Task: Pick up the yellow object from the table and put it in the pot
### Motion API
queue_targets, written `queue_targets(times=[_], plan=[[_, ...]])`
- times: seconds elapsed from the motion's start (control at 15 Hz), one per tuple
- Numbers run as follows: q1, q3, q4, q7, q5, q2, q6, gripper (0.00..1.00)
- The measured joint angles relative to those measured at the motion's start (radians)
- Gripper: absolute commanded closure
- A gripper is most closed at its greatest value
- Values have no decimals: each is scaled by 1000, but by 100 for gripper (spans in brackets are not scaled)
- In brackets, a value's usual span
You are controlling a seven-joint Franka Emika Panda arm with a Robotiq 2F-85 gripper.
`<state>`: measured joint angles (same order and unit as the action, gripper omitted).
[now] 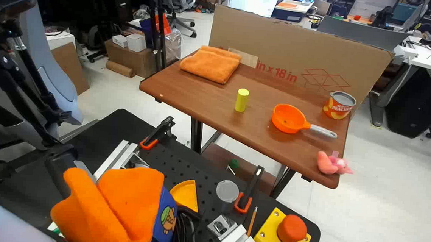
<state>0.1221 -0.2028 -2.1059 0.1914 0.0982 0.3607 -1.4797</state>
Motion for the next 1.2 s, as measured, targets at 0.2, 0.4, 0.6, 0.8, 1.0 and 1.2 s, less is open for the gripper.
queue_targets(times=[0.2,0.4,0.6,0.8,1.0,1.2], plan=[[0,0,0,0,0,0,0,0],[0,0,0,0,0,0,0,0],[0,3,0,-35,-24,-3,-6,0],[-2,24,-10,-120,-71,-22,-64,0],[-6,71,-48,-273,-119,-78,-231,0],[-15,126,-103,-444,-125,-182,-464,0]])
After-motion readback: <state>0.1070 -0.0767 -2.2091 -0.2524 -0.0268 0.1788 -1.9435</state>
